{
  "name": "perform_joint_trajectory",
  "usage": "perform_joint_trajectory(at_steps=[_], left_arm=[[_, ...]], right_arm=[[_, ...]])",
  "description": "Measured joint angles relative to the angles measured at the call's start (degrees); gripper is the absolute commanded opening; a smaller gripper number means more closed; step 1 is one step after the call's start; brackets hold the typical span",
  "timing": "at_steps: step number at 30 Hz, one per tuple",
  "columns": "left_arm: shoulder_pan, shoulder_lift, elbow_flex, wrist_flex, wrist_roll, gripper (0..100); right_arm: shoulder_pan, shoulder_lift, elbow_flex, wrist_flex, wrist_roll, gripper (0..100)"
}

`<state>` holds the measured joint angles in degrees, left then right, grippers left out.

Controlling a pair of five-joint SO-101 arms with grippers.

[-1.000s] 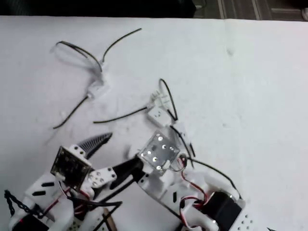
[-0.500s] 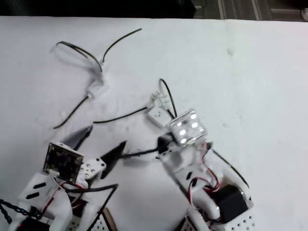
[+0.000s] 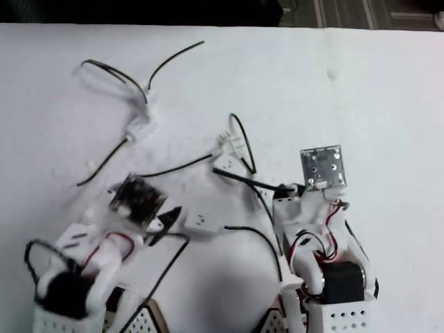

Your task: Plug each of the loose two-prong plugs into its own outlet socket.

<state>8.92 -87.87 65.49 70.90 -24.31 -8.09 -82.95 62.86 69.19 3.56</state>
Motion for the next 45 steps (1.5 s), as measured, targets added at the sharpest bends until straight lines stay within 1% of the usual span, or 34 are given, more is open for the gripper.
perform_joint_trajectory(at_steps=[4, 9, 13, 16, 21, 28, 31, 35, 40, 45], left_arm=[[0.0, 14.68, -5.19, -0.44, -5.36, 31], [1.67, 30.95, -10.11, -0.53, -16.09, 31], [5.01, 41.14, -12.75, -1.05, -19.78, 31], [8.09, 47.3, -14.77, -1.32, -20.22, 31], [10.99, 55.82, -15.74, -6.42, -20.22, 31], [11.87, 68.84, -17.58, -13.45, -20.22, 31], [11.87, 73.49, -19.43, -15.03, -20.22, 31], [11.87, 77.01, -22.24, -15.38, -19.52, 26], [12.4, 77.8, -23.3, -17.41, -18.02, 27], [15.82, 77.8, -23.21, -18.02, -17.67, 28]], right_arm=[[2.37, 0.0, 0.0, 0.0, 0.0, 1.7], [4.22, 0.0, 0.0, 0.0, 0.0, 1.7], [6.07, 0.0, 0.0, 0.0, 0.0, 1.7], [7.56, 0.0, 0.0, -0.09, 0.0, 1.7], [8.44, 0.0, 0.0, -0.09, 0.0, 1.7], [8.44, 0.0, 0.0, -0.09, 0.0, 1.7], [8.44, 0.0, 0.0, -0.09, 0.0, 1.7], [8.44, 0.0, 0.0, -0.09, 0.0, 1.7], [8.44, 0.0, 0.0, -0.09, 0.0, 1.7], [8.44, 0.0, 0.0, -0.09, 0.0, 1.7]])
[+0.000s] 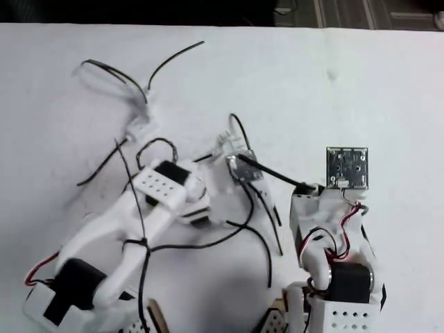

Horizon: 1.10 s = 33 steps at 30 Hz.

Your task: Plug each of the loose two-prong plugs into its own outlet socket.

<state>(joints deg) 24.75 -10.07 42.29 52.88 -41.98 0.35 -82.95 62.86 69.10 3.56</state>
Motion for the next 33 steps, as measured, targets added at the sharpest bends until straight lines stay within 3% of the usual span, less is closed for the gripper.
perform_joint_trajectory(at_steps=[10, 17, 26, 33], left_arm=[[0.09, 0.0, 0.0, -8.09, 4.84, 29], [-3.69, 0.0, -1.93, -12.4, 12.92, 29], [0.0, 0.0, -2.73, -0.09, -1.58, 29], [2.02, 0.18, 0.18, -3.34, -7.38, 29]], right_arm=[[0.0, 0.0, 0.0, 0.0, 0.0, 1.7], [0.0, 0.0, 0.0, 0.0, 0.0, 1.7], [0.0, 0.0, 0.0, 0.0, 0.0, 1.7], [0.0, 0.0, 0.0, 0.0, 0.0, 1.7]])
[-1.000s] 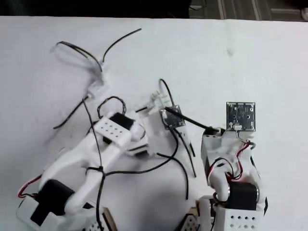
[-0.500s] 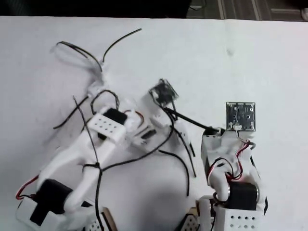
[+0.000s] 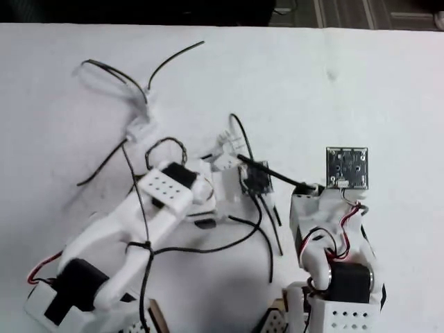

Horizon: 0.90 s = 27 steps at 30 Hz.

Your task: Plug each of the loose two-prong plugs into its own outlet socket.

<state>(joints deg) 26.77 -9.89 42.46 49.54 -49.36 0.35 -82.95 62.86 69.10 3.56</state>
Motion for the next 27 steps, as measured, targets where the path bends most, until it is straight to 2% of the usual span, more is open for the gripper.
perform_joint_trajectory(at_steps=[4, 8, 16, 21, 27], left_arm=[[-0.26, 0.97, 2.29, -6.15, 0.0, 28], [-0.18, 5.8, 0.35, -5.71, 0.0, 27], [0.09, 14.68, -10.55, 5.1, -0.62, 2], [0.62, 15.21, -15.21, 12.75, -0.18, 2], [0.7, 15.21, -27.69, 31.38, 10.55, 2]], right_arm=[[0.0, 0.0, 0.0, 0.0, 0.0, 1.7], [0.0, 0.0, 0.0, 0.0, 0.0, 1.7], [0.0, 0.0, 0.0, 0.0, 0.0, 1.7], [0.0, 0.0, 0.0, 0.0, 0.0, 1.7], [0.0, 0.0, 0.0, 0.0, 0.0, 1.7]])
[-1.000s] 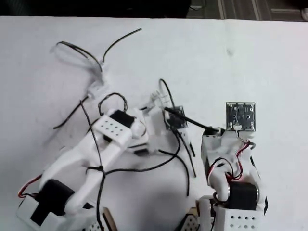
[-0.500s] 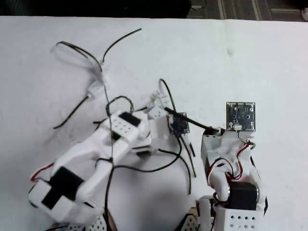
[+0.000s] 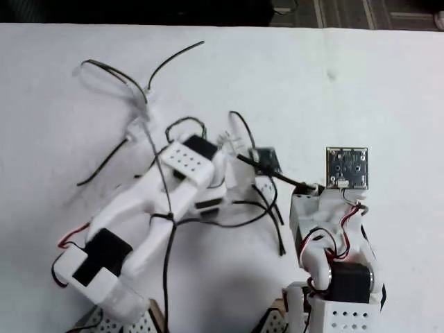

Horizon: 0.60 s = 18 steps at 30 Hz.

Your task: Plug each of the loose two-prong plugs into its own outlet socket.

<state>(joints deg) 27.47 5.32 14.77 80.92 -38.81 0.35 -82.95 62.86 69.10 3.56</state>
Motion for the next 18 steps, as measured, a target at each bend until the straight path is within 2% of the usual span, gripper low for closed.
perform_joint_trajectory(at_steps=[3, 5, 8, 11, 18], left_arm=[[0.0, 0.26, -6.24, 8.09, 7.3, 6], [0.0, 0.35, -9.32, 12.57, 11.78, 15], [-0.09, 0.35, -11.6, 14.42, 16.0, 30], [-2.9, 0.35, -12.66, 13.54, 18.46, 31], [-14.24, 4.75, -22.59, 10.64, 18.55, 31]], right_arm=[[0.0, 0.0, 0.0, 0.0, 0.0, 1.7], [0.0, 0.0, 0.0, 0.0, 0.0, 1.7], [0.0, 0.0, 0.0, 0.0, 0.0, 1.7], [0.0, 0.0, 0.0, 0.53, 0.0, 1.7], [0.0, 0.0, 0.0, 0.88, 0.0, 1.7]])
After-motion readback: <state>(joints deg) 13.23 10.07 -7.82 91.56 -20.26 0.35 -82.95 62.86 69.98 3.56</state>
